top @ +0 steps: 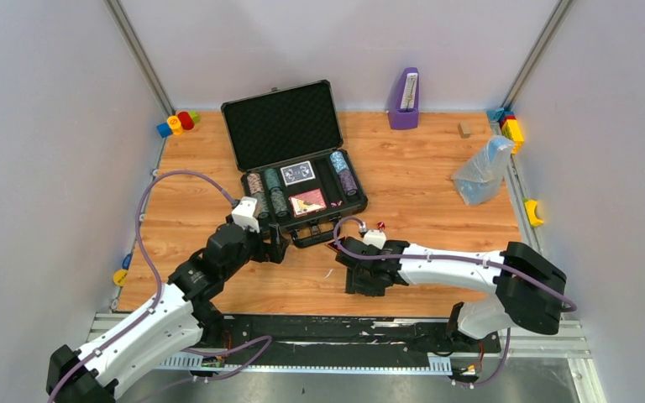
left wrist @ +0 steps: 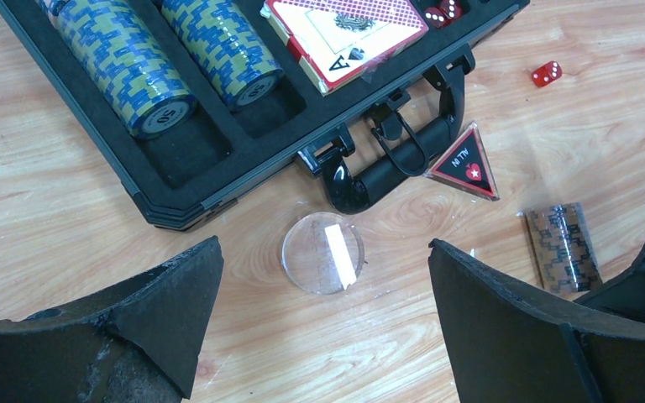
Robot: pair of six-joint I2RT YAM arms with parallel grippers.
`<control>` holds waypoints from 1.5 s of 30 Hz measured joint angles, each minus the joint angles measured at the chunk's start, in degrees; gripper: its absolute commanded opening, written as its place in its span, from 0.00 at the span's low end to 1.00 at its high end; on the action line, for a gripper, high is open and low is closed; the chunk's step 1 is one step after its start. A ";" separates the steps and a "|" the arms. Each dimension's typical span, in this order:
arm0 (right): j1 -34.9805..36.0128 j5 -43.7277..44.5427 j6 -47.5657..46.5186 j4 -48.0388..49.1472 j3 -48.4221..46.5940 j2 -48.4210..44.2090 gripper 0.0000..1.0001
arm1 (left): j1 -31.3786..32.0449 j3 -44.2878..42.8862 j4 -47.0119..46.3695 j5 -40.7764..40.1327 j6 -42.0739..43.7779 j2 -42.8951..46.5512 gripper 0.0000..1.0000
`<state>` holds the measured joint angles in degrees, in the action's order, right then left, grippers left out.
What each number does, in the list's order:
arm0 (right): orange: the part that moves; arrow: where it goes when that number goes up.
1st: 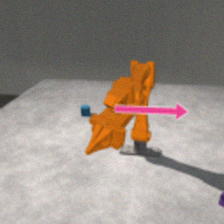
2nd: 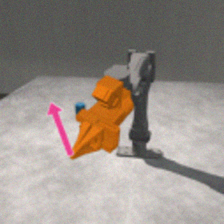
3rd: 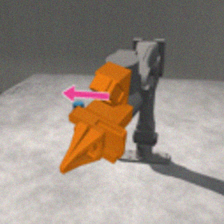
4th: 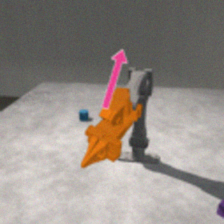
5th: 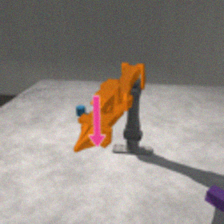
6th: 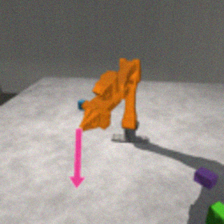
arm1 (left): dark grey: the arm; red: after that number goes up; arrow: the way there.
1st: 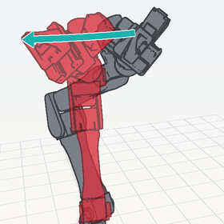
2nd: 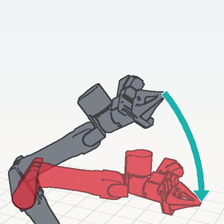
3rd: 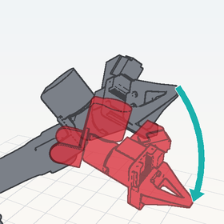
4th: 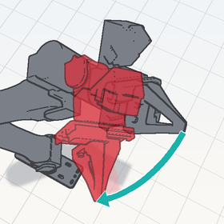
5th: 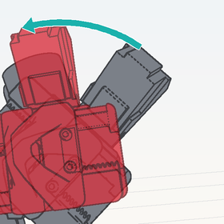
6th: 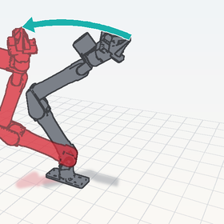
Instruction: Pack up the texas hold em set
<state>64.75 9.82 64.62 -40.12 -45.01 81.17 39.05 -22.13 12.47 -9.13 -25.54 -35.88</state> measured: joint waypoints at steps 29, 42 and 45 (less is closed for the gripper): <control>-5.99 3.50 -7.17 1.60 -1.70 -1.57 0.56 | 0.00 0.13 0.00 -0.42 0.00 1.01 1.00; -7.72 2.40 -14.49 3.56 -5.25 4.00 0.13 | 0.00 0.13 0.00 -0.66 0.00 0.94 1.00; -10.45 2.95 -18.91 3.58 -8.68 2.84 0.11 | 0.00 0.13 0.00 -0.63 0.00 0.96 1.00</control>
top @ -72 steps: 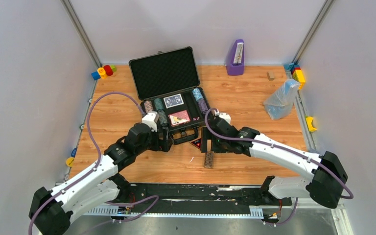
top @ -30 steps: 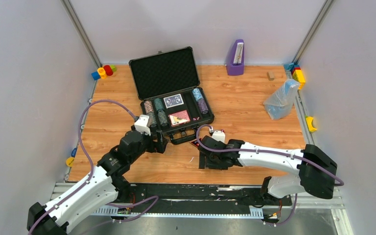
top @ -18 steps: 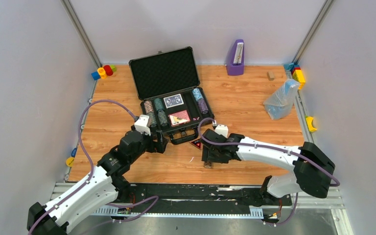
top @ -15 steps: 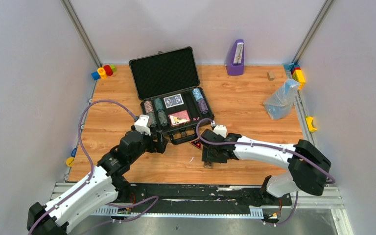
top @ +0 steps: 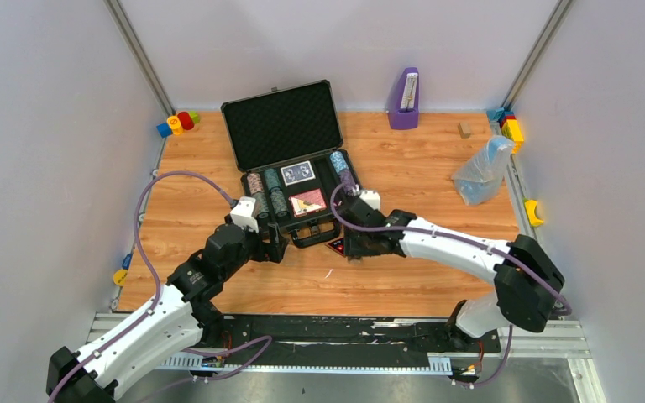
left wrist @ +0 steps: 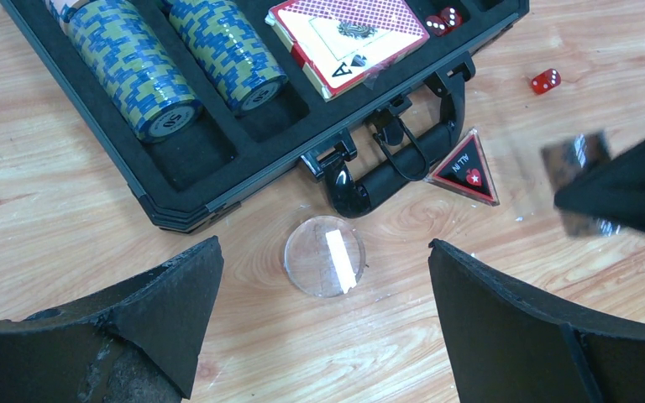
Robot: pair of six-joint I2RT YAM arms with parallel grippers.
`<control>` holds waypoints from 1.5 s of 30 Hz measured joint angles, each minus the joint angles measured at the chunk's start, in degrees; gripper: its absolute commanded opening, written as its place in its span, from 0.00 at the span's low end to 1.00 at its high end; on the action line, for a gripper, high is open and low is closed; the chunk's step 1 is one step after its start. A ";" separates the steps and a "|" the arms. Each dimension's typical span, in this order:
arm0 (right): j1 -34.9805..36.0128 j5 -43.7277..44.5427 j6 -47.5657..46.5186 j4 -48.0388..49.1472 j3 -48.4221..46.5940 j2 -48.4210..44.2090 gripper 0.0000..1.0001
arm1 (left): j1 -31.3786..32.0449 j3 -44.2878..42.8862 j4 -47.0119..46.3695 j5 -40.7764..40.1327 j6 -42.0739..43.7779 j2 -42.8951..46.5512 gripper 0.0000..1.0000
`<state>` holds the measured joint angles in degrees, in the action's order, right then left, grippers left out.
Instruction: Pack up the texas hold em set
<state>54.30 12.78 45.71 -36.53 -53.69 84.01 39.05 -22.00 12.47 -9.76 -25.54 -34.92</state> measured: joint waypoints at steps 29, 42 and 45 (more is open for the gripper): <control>-19.26 -23.78 -34.27 13.62 -39.01 30.05 0.00 | 0.00 0.33 0.07 -0.44 0.00 1.79 1.00; -19.87 -13.84 -37.38 13.33 -47.32 39.58 0.00 | 0.00 0.35 0.09 -0.90 0.00 1.90 1.00; -19.89 -11.08 -38.07 13.25 -48.11 40.74 0.08 | 0.00 0.35 0.09 -0.90 0.00 1.75 1.00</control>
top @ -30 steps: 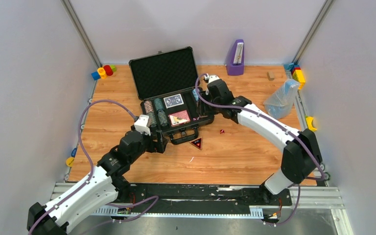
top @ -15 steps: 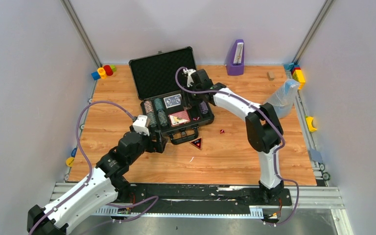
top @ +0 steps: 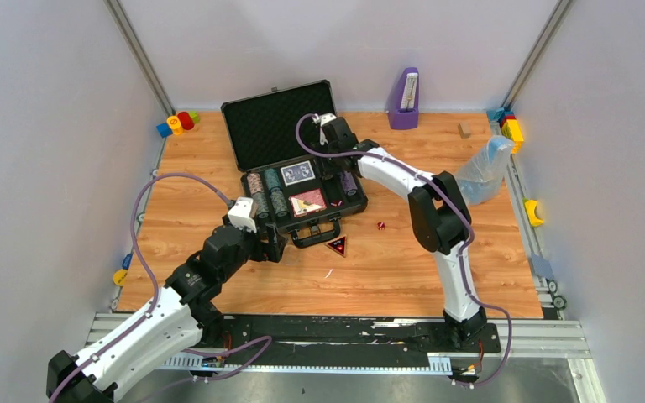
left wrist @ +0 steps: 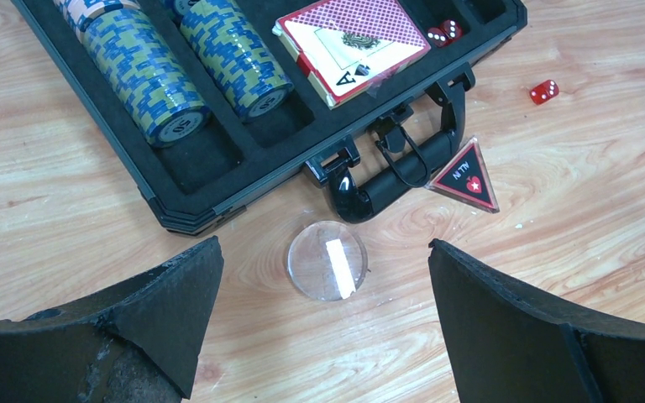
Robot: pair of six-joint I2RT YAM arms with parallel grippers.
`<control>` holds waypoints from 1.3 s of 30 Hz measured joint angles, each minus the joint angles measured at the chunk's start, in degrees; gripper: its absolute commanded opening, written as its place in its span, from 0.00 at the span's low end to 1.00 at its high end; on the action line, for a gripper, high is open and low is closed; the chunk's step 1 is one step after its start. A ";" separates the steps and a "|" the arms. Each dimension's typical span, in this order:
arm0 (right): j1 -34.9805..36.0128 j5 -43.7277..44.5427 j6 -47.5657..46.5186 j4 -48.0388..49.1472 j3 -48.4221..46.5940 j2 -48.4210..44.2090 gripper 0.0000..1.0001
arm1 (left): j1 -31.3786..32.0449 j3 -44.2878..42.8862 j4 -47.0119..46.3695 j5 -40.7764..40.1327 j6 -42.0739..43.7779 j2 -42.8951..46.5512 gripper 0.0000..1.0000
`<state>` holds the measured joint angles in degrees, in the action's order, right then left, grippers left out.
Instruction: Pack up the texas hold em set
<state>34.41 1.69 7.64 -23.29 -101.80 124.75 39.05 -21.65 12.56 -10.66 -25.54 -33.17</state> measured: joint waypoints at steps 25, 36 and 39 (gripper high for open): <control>-0.09 -2.12 -1.20 -0.55 1.46 -10.88 0.85 | 0.00 0.00 0.00 -0.90 -0.02 -0.09 1.00; -0.09 0.20 5.57 1.29 27.32 -36.59 1.00 | 0.00 0.00 0.00 -0.85 0.00 -0.09 1.00; -0.09 0.48 7.72 0.83 35.23 -41.79 1.00 | 0.02 0.00 0.00 -0.83 0.00 -0.11 1.00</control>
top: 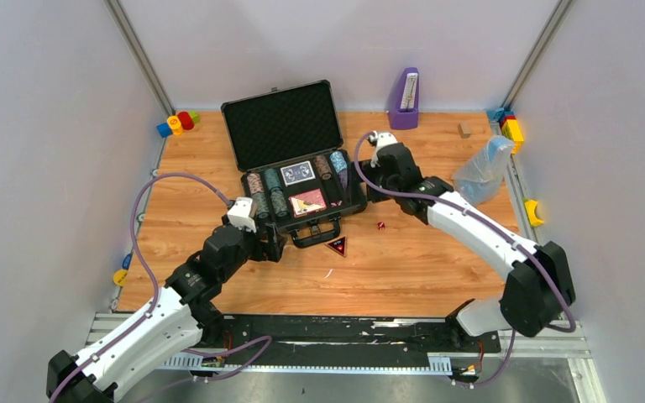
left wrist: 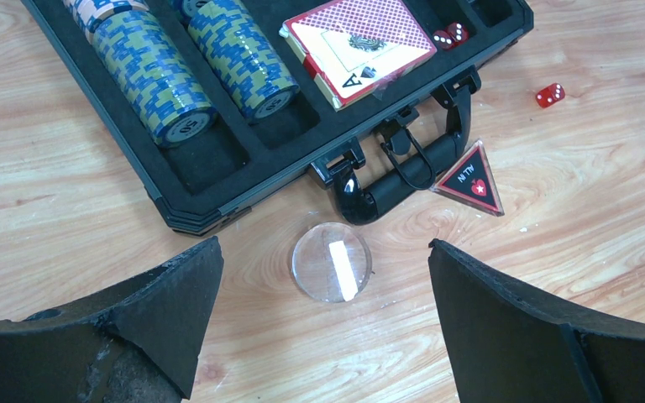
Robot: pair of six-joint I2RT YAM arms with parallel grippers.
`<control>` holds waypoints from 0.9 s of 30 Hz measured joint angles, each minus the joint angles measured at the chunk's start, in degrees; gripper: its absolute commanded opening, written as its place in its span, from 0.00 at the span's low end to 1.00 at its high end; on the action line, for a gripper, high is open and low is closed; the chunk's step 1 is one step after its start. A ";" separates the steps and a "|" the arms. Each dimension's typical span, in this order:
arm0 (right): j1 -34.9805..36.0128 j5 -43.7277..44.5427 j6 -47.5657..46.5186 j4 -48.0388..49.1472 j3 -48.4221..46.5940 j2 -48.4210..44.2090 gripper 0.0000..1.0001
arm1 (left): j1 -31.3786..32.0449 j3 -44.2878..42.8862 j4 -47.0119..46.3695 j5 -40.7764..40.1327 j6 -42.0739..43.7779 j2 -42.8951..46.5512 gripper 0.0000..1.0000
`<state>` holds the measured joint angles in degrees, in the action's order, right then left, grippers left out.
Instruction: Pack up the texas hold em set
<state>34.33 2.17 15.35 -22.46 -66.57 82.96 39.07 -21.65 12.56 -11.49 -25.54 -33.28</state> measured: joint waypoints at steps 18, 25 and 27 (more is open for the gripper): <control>0.00 -0.52 6.73 -0.37 20.94 -13.31 1.00 | 4.55 -1.40 -0.04 -0.81 0.50 -12.11 1.00; 0.00 -4.39 6.62 0.52 22.75 -15.89 1.00 | 6.62 -3.98 0.13 -1.49 0.37 -15.52 1.00; -0.02 -5.14 6.56 0.98 23.54 -16.85 1.00 | 6.86 -5.14 1.40 -1.73 -0.13 -17.07 1.00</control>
<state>34.30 -2.96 21.91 -21.47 -43.03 66.11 45.93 -26.79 13.96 -13.21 -25.67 -50.35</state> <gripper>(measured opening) 0.996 0.998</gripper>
